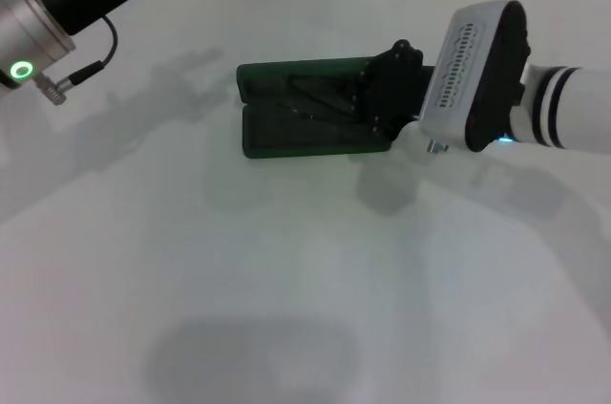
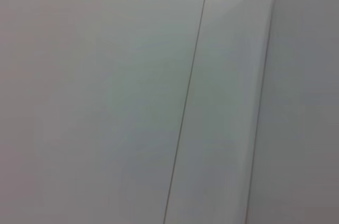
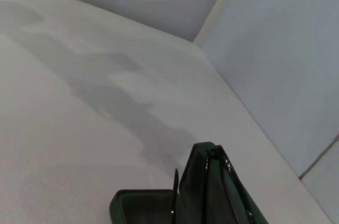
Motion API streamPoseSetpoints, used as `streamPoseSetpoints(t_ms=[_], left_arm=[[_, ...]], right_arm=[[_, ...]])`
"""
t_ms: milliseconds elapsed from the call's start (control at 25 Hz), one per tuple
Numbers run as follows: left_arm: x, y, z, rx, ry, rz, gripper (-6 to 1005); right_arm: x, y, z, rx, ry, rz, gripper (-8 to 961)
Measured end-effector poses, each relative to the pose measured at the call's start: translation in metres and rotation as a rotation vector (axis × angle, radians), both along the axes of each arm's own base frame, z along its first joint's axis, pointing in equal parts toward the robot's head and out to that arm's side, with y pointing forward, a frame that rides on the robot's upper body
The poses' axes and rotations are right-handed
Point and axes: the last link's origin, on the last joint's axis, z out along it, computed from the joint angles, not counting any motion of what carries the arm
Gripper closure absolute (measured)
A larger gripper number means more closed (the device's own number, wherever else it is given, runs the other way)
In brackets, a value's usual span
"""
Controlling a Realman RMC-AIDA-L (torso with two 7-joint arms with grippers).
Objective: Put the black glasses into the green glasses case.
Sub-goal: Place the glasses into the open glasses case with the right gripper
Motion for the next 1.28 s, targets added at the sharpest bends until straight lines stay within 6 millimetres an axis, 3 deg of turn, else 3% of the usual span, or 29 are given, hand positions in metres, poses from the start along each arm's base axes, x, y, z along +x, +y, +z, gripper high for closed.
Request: streamPoseSetpoints(t_ms=[520,720,1000,1200,1280], left_arm=[[0.001,0.0,-0.001,-0.002,0.0,-0.001,461],[0.001,0.0,0.0,0.0,0.0,-0.002,461],[0.001,0.0,0.0,0.001,0.001,-0.003,461],[0.0,0.0,0.0,0.002,0.001,-0.002,461],[0.0,0.0,0.0,0.002,0.001,0.0,461]], right_arm=[[-0.003,-0.004,-0.008,0.016,-0.04,0.027,824],[-0.001,-0.005,-0.006,0.021,-0.022,0.01,750],[-0.002,-0.009,-0.005,0.017,0.008,-0.002,750],[-0.005,-0.017,-0.005,-0.006,0.039,0.006,749],[-0.01,-0.029,-0.007,-0.081,0.071,0.03,749]])
